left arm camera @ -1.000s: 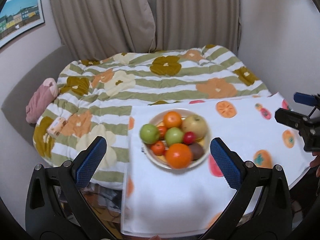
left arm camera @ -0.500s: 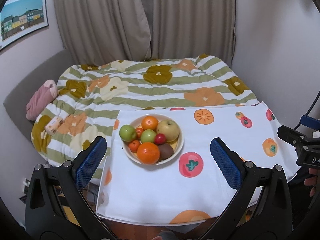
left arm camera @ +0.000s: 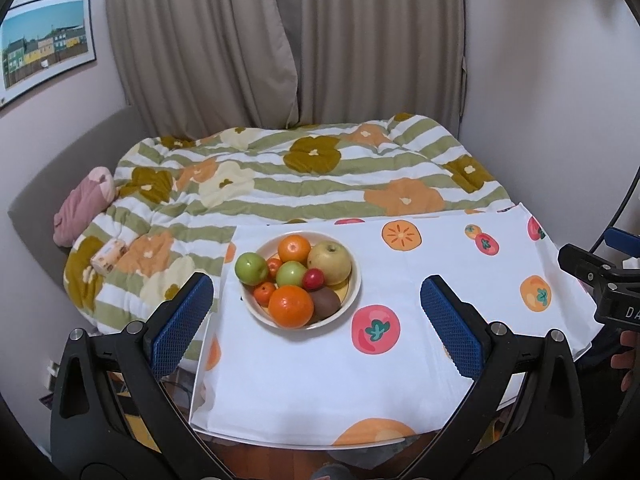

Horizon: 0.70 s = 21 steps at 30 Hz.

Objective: Organize fruits

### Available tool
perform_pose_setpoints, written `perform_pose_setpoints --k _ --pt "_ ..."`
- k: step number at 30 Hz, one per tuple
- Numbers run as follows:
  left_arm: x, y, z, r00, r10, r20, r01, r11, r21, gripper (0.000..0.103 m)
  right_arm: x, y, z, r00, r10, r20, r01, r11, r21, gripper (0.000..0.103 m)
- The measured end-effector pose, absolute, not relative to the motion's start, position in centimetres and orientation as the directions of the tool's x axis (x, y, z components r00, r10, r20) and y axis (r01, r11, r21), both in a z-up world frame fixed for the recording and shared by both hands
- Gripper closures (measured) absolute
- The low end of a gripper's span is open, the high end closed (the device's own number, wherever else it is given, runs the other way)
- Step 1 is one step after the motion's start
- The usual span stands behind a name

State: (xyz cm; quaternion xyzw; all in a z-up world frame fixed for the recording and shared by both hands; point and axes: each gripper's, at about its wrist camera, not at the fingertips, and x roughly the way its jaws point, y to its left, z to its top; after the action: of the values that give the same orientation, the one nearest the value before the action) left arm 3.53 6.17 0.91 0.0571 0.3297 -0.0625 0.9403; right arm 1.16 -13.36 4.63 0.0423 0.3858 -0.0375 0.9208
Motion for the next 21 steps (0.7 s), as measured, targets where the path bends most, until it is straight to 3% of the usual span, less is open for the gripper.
perform_pose_setpoints --k 21 --pt "3.43 6.08 1.56 0.787 -0.077 -0.611 0.157 0.984 0.078 0.0 1.54 -14.02 4.88 0.706 -0.052 -0.706 0.115 0.993 0.042 0.0"
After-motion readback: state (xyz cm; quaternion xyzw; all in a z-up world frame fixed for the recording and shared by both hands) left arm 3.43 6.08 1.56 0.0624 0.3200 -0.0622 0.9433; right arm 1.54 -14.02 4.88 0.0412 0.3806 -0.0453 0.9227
